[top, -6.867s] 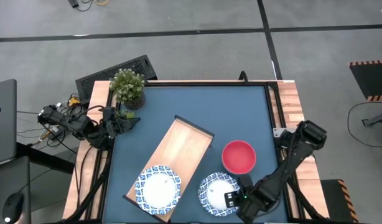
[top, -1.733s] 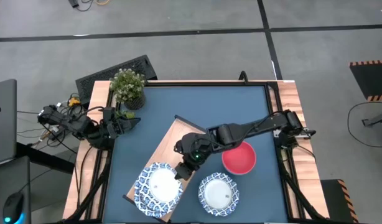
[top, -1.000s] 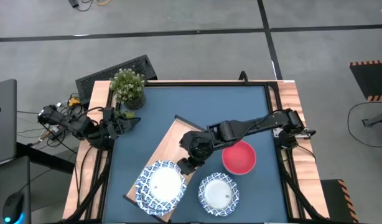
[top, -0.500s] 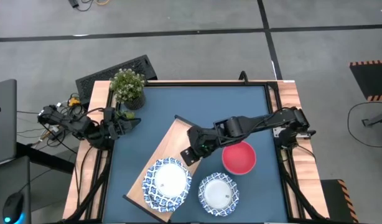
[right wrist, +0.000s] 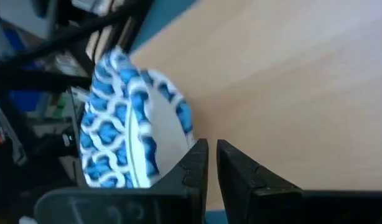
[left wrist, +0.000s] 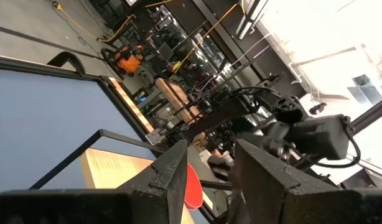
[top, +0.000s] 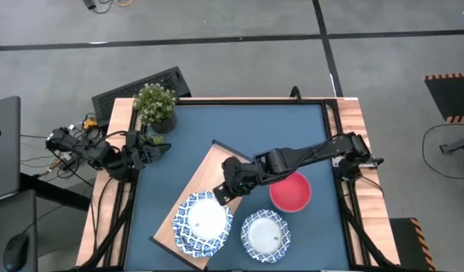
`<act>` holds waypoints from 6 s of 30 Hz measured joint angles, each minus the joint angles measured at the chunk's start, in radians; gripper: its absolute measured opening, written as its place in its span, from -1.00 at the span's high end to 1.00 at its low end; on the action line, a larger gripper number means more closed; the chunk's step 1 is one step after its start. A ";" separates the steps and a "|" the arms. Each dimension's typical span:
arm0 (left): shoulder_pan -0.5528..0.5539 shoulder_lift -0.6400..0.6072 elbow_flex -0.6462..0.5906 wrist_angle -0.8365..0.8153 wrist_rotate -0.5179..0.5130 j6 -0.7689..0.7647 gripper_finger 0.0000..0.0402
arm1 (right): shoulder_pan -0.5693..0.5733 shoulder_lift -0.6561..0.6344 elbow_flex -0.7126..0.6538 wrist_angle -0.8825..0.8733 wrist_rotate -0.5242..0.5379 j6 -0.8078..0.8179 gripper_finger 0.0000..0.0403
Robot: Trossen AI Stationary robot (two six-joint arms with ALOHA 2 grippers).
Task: Place and stack bowls onto a shelf
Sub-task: Stack the white bowl on top of the other white bowl on the shelf
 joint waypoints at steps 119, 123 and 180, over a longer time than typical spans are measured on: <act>0.000 0.000 0.000 -0.022 0.016 -0.003 0.40 | 0.434 -0.038 -0.513 -0.150 -0.013 0.805 0.02; 0.000 0.000 0.000 -0.026 0.016 -0.001 0.40 | 0.434 -0.038 -0.513 -0.151 -0.013 0.805 0.13; 0.000 0.000 0.000 -0.071 0.003 -0.035 0.40 | 0.431 -0.037 -0.526 -0.116 -0.003 0.865 0.20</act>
